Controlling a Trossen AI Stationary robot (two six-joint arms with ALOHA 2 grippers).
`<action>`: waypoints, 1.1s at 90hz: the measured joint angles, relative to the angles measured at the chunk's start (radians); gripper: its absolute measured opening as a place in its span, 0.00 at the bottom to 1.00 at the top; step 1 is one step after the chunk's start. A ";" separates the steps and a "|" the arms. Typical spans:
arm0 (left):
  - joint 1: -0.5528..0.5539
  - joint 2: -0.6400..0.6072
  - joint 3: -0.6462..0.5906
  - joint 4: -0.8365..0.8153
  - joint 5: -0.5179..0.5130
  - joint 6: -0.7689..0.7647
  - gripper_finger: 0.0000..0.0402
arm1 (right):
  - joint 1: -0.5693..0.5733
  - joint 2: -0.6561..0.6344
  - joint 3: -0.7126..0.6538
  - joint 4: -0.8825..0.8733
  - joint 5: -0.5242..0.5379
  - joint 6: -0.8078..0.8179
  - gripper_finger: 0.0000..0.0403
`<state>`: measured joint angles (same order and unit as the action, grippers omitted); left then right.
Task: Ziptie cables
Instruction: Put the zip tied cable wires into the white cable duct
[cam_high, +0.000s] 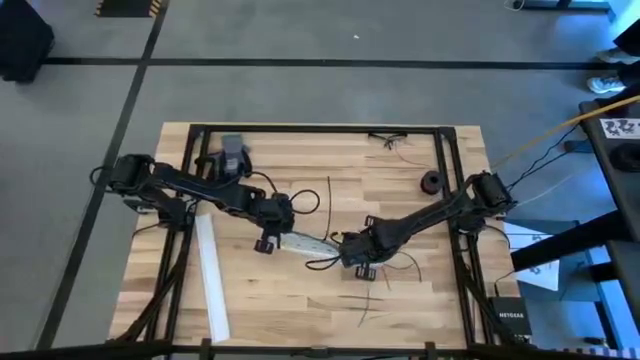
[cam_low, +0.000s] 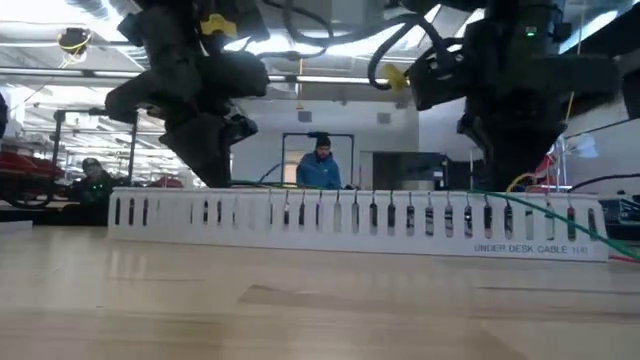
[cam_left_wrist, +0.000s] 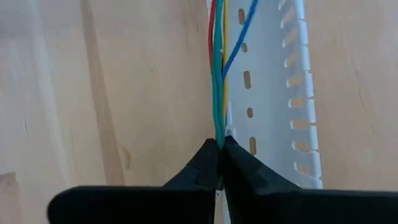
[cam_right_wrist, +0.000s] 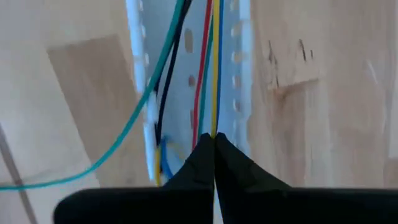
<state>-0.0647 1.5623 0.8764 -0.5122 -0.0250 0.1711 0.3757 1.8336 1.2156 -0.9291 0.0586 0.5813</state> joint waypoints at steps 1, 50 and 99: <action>0.000 0.000 0.000 -0.002 0.000 -0.002 0.01 | 0.001 0.000 0.000 0.000 0.000 0.001 0.00; -0.001 -0.006 0.000 -0.009 -0.005 0.008 0.01 | 0.011 0.000 0.003 -0.051 -0.017 0.105 0.01; -0.092 -0.085 0.117 -0.245 -0.009 -0.131 0.01 | 0.012 0.002 0.051 -0.074 0.107 0.100 0.31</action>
<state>-0.1565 1.4775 0.9932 -0.7573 -0.0343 0.0397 0.3882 1.8351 1.2665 -1.0031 0.1658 0.6815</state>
